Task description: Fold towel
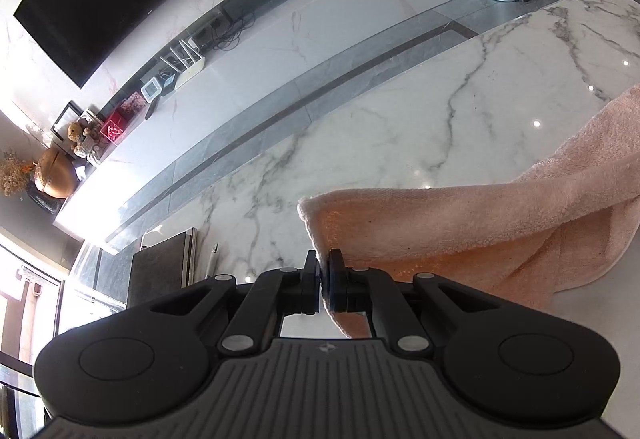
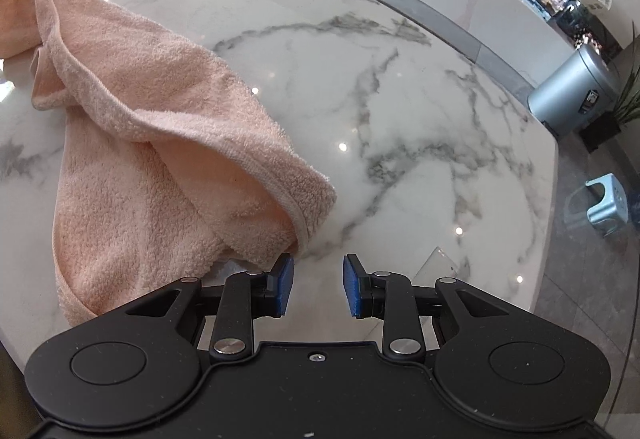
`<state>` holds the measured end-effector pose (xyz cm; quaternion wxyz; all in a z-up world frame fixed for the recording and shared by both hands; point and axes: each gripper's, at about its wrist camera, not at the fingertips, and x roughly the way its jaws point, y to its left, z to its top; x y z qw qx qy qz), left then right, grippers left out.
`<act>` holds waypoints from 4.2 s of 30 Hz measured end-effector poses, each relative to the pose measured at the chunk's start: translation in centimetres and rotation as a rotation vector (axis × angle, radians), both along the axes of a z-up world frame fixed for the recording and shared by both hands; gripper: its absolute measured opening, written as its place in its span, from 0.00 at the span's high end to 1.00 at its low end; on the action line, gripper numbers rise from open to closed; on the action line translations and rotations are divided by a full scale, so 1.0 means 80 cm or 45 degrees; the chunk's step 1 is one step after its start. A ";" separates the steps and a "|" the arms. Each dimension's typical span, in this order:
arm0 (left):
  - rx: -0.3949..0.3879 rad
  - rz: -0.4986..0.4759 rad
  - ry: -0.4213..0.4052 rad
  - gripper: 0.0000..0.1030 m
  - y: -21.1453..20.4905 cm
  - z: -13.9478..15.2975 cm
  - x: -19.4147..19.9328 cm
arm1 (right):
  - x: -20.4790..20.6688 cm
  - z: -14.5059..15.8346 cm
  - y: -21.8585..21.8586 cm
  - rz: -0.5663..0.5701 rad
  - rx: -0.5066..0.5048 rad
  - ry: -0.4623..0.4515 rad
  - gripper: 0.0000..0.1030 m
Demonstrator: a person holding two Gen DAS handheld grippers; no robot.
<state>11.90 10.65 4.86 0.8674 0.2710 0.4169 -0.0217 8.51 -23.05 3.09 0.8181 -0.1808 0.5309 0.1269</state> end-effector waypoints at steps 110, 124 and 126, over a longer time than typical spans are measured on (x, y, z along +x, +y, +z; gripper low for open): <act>-0.009 -0.080 0.146 0.97 0.023 -0.002 -0.065 | -0.076 0.093 0.028 0.548 -0.303 0.338 0.99; -0.035 -0.042 0.162 0.95 0.012 -0.024 -0.077 | -0.084 0.050 -0.013 0.347 -0.144 0.412 0.88; -0.047 -0.039 0.162 0.93 0.013 -0.025 -0.080 | -0.084 0.045 -0.021 0.310 -0.123 0.415 0.86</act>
